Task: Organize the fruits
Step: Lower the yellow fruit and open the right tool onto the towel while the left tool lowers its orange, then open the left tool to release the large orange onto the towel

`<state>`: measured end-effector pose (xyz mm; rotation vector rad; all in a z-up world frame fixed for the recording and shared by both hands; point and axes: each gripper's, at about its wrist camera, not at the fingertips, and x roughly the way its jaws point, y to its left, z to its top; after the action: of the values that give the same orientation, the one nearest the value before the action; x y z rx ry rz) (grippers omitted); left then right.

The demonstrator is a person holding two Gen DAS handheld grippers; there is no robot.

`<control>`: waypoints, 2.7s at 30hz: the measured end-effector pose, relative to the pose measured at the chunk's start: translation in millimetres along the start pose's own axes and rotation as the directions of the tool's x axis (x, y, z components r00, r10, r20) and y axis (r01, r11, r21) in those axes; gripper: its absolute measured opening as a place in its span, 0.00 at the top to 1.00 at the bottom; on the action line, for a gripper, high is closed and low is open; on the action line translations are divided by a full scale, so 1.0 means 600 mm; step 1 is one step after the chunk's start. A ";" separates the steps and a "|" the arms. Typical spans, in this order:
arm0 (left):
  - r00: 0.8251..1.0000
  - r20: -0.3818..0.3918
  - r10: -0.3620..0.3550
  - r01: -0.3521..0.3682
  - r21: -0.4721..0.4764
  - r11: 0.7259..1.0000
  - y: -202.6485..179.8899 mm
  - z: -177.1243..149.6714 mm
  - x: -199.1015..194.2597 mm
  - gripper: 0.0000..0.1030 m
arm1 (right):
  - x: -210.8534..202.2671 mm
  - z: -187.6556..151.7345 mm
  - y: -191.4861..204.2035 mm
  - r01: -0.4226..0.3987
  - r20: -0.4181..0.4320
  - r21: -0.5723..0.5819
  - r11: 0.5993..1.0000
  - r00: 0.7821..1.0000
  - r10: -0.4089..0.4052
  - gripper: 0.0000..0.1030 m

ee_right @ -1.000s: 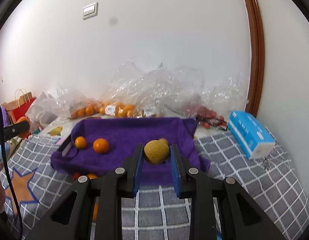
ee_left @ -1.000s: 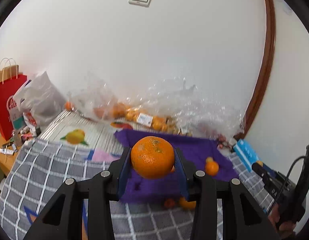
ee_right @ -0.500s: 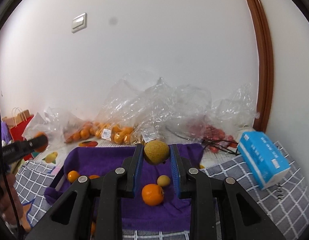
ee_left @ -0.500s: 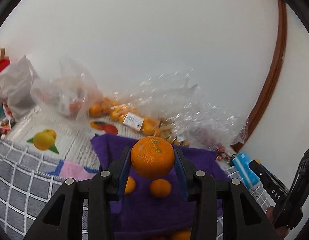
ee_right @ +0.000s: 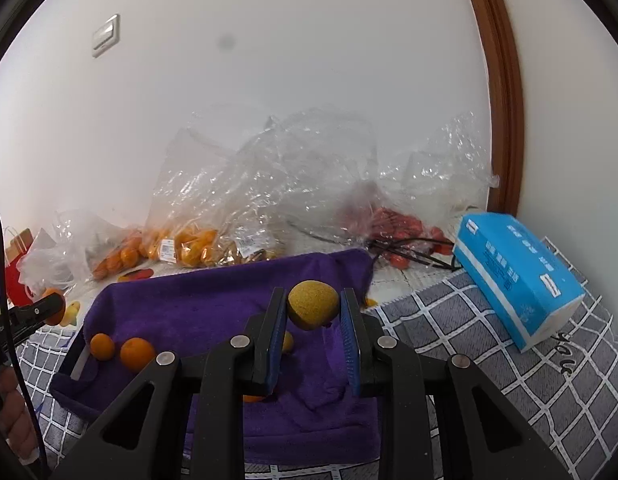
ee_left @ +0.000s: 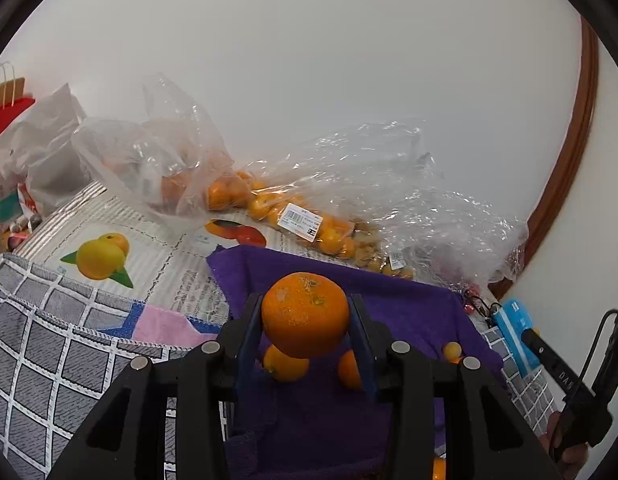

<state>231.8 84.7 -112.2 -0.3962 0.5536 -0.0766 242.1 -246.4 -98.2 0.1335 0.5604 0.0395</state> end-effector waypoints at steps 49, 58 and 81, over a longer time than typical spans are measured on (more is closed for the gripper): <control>0.976 -0.212 0.042 -0.020 0.107 0.994 -0.039 -0.051 0.062 0.61 | 0.073 -0.051 0.033 0.018 -0.216 -0.087 0.996 0.976 -0.036 0.62; 0.968 -0.241 0.068 -0.038 0.128 0.991 -0.043 -0.058 0.074 0.61 | 0.051 -0.045 0.037 0.018 -0.150 -0.093 0.996 0.988 -0.032 0.46; 0.989 -0.144 0.011 0.003 0.090 0.996 -0.044 -0.029 0.025 0.56 | 0.013 -0.037 0.057 -0.024 -0.107 -0.091 0.996 0.994 0.014 0.46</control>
<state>236.1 51.6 -122.7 -0.3027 0.6917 -0.1269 236.9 -209.1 -116.2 0.0469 0.6623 0.0913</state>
